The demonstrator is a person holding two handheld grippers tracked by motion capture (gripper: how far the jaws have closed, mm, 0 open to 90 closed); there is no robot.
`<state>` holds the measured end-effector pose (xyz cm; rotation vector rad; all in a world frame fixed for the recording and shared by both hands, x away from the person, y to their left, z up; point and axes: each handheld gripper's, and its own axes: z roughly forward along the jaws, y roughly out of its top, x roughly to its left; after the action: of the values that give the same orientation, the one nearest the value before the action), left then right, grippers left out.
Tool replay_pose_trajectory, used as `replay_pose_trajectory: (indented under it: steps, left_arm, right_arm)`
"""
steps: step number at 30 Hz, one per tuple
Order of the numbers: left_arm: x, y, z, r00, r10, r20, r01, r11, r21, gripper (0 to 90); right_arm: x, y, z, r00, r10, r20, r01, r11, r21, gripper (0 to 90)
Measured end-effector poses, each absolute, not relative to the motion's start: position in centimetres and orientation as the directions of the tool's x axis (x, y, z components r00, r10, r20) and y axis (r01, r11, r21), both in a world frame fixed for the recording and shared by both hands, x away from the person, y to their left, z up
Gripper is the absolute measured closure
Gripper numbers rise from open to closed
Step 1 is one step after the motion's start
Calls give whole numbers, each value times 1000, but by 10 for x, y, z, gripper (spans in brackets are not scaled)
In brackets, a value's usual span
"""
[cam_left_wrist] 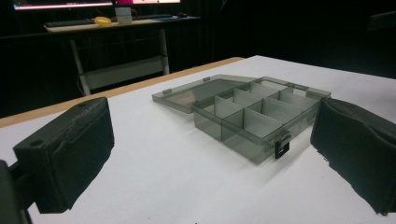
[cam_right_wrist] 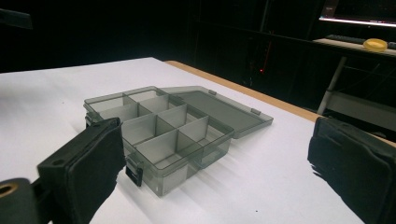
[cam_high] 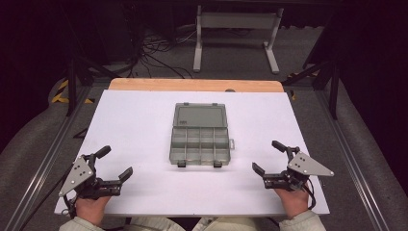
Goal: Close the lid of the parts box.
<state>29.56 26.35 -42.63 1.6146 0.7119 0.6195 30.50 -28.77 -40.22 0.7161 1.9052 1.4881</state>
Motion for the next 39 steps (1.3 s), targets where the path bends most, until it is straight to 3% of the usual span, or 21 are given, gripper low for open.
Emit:
replay_pose_trajectory:
  steps: [3, 25, 39]
  left_arm:
    - [295, 266, -424, 660, 751, -26, 137, -86, 987, 1]
    - [298, 261, -422, 683, 730, 5, 117, -117, 986, 1]
    - [340, 246, -403, 707, 707, -23, 170, -139, 976, 3]
  right_arm:
    - [305, -287, -402, -677, 723, -138, 46, 228, 973, 49]
    - [306, -282, -400, -712, 688, -142, 40, 241, 970, 88]
    - [342, -258, -375, -745, 658, -111, 106, 281, 954, 97]
